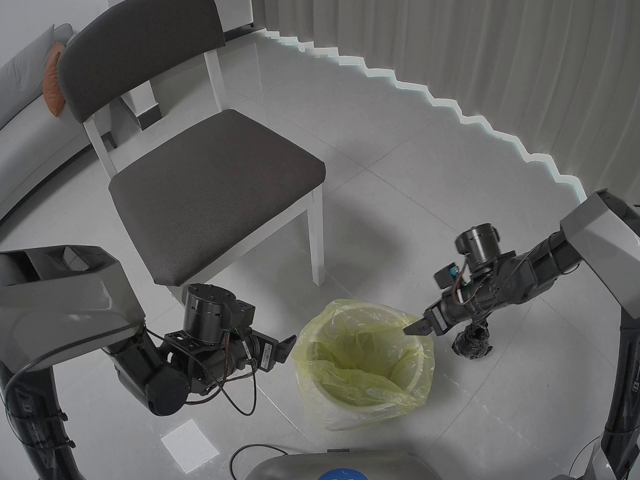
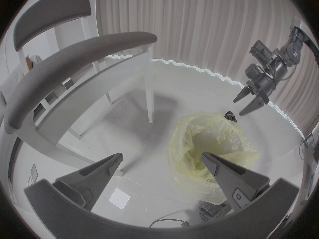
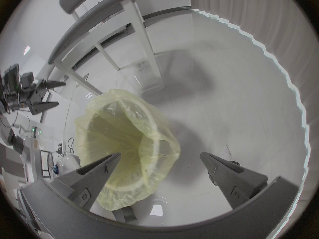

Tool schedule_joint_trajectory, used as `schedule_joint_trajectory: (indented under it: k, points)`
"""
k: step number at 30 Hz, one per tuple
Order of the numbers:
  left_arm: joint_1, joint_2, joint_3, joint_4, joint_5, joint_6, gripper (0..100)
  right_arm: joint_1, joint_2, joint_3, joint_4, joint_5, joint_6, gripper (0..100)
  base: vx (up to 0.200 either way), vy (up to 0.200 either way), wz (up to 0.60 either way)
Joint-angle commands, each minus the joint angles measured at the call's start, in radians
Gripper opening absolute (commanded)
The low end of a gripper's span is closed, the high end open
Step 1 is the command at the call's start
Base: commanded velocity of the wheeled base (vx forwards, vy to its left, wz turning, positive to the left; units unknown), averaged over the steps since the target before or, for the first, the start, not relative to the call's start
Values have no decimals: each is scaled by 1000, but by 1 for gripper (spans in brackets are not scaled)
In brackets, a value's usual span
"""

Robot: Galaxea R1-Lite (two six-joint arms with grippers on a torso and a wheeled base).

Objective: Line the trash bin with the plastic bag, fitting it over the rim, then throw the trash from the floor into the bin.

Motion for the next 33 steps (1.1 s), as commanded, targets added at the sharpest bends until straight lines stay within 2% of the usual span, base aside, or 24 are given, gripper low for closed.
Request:
schedule_joint_trajectory:
  k: [1, 10, 14, 19, 24, 33]
  points:
    - [33, -68, 98, -73, -9, -5, 100, 120, 21, 5, -27, -48, -1, 100, 0, 0, 0]
    - [50, -59, 249, -268, -23, -8, 100, 185, 128, -73, -36, -77, 0, 100, 0, 0, 0]
    - [59, -66, 275, -318, -23, -8, 100, 211, 145, -95, -34, -106, -6, 100, 0, 0, 0]
    - [58, -85, 313, -386, -25, -8, 100, 225, 157, -103, -34, -147, -67, 100, 0, 0, 0]
    - [56, -101, 345, -443, -25, -10, 100, 251, 177, -106, -33, -186, -84, 100, 0, 0, 0]
    - [56, -98, 431, -579, -41, -10, 100, 301, 222, -110, -27, -204, -90, 100, 0, 0, 0]
